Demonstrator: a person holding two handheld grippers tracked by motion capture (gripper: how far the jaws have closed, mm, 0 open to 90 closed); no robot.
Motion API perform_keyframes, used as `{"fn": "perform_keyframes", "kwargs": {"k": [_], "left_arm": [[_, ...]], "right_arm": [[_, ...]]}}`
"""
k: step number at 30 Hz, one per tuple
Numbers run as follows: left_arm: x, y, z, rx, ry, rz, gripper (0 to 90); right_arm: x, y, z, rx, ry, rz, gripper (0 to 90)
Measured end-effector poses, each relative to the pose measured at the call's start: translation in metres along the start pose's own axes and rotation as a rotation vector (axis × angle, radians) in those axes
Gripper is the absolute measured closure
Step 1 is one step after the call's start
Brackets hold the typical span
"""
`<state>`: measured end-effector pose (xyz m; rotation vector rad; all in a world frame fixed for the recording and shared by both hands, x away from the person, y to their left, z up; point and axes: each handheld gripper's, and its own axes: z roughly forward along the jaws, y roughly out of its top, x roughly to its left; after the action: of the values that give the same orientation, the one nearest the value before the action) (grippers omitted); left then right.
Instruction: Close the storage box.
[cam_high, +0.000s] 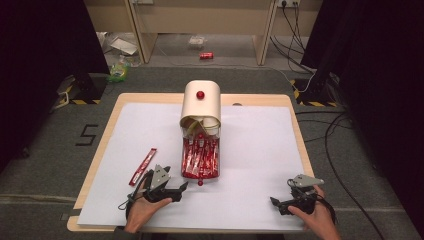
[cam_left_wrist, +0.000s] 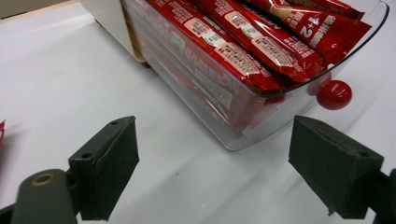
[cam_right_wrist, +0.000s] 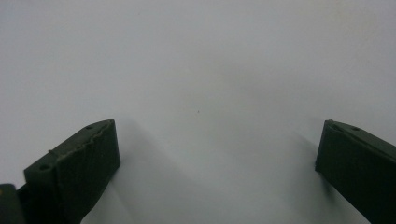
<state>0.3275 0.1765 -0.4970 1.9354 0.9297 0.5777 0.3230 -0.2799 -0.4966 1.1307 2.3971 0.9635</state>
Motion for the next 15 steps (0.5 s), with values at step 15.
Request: {"fn": "perform_keyframes", "kwargs": {"k": [15], "left_arm": [[0.0021, 0.0036, 0.0065, 0.025, 0.038, -0.038, 7.4]], "right_arm": [[-0.0001, 0.0001, 0.0002, 0.000, -0.001, 0.000, 0.3]]}}
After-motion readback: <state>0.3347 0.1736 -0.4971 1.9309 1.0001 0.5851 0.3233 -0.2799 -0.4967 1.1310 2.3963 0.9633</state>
